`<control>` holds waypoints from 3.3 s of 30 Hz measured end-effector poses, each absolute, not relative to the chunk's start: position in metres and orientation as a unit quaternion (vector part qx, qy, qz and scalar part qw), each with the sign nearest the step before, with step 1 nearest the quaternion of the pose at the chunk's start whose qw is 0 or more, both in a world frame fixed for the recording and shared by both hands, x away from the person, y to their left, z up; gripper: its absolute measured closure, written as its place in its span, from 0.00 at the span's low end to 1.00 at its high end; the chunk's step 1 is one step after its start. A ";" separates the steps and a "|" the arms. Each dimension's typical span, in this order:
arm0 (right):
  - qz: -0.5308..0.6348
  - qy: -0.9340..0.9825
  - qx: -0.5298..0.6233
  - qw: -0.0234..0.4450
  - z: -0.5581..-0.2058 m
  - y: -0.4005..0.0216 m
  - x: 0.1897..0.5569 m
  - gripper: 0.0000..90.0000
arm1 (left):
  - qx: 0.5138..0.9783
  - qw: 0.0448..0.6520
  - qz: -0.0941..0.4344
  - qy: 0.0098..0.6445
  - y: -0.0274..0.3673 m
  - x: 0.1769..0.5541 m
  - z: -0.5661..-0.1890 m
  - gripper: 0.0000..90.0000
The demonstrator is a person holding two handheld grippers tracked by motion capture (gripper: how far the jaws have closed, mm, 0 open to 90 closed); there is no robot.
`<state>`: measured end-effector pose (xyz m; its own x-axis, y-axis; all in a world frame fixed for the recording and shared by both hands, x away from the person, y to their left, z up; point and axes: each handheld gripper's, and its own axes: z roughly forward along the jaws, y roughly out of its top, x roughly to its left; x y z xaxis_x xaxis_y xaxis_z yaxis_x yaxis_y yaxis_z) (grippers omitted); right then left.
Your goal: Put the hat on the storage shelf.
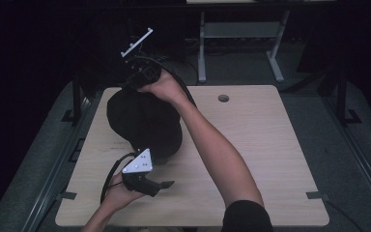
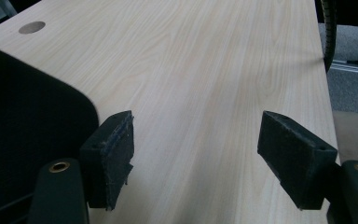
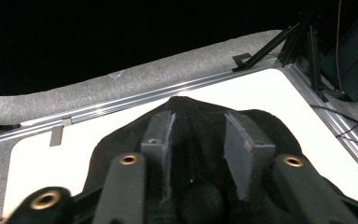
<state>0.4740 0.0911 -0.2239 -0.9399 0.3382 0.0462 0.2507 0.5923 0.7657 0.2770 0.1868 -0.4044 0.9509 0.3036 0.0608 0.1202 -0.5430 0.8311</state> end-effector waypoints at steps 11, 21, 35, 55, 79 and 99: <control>0.459 0.869 0.181 0.034 -0.217 0.066 0.466 0.47 | 0.871 0.466 0.099 0.125 0.188 0.274 -0.405 0.29; 0.491 0.847 0.200 0.032 -0.217 0.021 0.452 0.37 | 0.870 0.464 0.098 0.136 0.189 0.274 -0.406 0.27; 0.500 0.834 0.229 0.045 -0.221 -0.040 0.432 0.32 | 0.865 0.468 0.097 0.149 0.193 0.276 -0.406 0.25; 0.499 0.821 0.275 0.050 -0.254 -0.119 0.401 0.29 | 0.860 0.475 0.105 0.152 0.196 0.278 -0.404 0.25; 0.480 0.814 0.325 0.045 -0.320 -0.193 0.352 0.28 | 0.859 0.477 0.103 0.156 0.197 0.279 -0.403 0.25; 0.447 0.806 0.387 0.032 -0.399 -0.244 0.300 0.25 | 0.859 0.472 0.107 0.166 0.195 0.279 -0.402 0.25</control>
